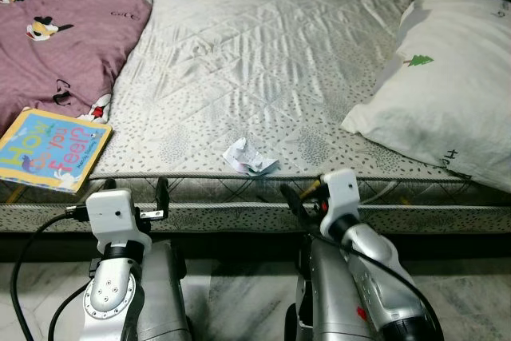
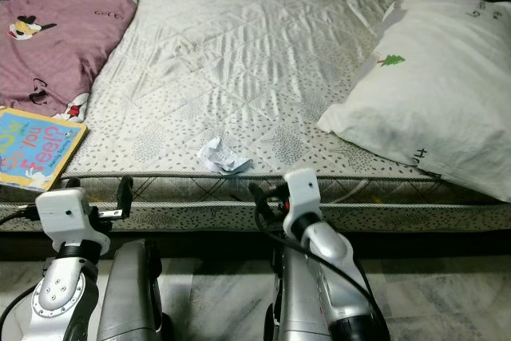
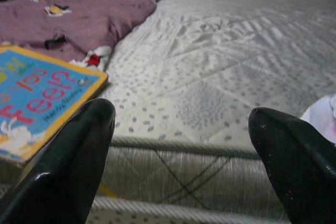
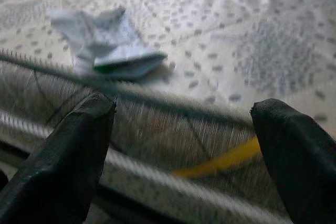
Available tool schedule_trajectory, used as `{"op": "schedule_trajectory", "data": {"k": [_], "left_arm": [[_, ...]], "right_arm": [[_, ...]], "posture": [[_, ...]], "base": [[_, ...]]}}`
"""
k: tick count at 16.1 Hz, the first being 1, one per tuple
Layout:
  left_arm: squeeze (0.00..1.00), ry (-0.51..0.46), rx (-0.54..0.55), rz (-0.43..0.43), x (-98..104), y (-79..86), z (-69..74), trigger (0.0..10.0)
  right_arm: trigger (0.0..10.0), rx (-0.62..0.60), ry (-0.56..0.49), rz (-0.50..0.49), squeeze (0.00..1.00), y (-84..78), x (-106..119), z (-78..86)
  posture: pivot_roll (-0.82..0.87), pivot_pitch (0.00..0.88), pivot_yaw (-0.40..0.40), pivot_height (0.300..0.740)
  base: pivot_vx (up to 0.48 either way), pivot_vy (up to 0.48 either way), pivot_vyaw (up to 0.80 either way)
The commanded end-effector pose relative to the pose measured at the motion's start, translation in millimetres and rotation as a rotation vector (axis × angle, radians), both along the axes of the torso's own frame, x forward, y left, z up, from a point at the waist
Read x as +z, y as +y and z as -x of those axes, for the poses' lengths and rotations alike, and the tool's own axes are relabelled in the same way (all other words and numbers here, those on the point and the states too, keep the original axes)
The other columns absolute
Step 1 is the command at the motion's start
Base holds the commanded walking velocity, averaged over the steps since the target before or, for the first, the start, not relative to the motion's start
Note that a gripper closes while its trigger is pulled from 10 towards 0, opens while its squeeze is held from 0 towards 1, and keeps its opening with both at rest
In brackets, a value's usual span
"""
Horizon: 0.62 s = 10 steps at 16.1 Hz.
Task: Clean up the room
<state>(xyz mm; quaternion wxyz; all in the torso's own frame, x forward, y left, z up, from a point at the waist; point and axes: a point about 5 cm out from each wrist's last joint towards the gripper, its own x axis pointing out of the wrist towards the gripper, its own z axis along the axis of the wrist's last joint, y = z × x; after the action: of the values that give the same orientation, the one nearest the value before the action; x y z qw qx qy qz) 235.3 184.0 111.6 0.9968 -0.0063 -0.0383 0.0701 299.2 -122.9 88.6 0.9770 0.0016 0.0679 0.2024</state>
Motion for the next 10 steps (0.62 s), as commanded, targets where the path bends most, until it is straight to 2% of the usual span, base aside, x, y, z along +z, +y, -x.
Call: {"op": "schedule_trajectory", "data": {"k": [1, 2, 4, 7, 10], "left_arm": [[0.0, 0.008, 0.007, -0.008, 1, 1.2, 3.2, 10.0], [0.0, 0.012, 0.005, -0.005, 0, 1.7, 5.0, 10.0], [0.0, -0.006, -0.028, 0.021, 3, -1.1, 6.1, 10.0], [0.0, 0.018, -0.072, -0.008, 3, -5.1, 11.3, 10.0], [0.0, 0.045, -0.081, -0.025, 0, 1.8, 21.8, 10.0]], "right_arm": [[10.0, 0.01, -0.018, -0.001, 0.0, 2.4, 3, -3.4], [10.0, -0.015, -0.017, -0.017, 0.0, 2.9, 4, -6.4], [10.0, -0.038, -0.055, -0.024, 0.0, 3.9, 9, -10.3], [10.0, -0.071, -0.089, -0.01, 0.0, 3.9, 16, -17.2], [10.0, -0.018, -0.113, 0.012, 0.0, 16.8, 19, -22.6]], "posture": [[0.09, 0.155, -0.015, 0.472], [0.09, 0.156, -0.014, 0.472], [0.1, 0.157, -0.011, 0.472], [0.11, 0.158, -0.008, 0.472], [0.16, 0.166, -0.002, 0.472]], "base": [[0.0, 0.0, 0.8], [0.0, 0.0, 0.8], [0.0, 0.0, 0.0], [0.0, 0.0, 0.0], [0.0, 0.0, 0.0]]}}
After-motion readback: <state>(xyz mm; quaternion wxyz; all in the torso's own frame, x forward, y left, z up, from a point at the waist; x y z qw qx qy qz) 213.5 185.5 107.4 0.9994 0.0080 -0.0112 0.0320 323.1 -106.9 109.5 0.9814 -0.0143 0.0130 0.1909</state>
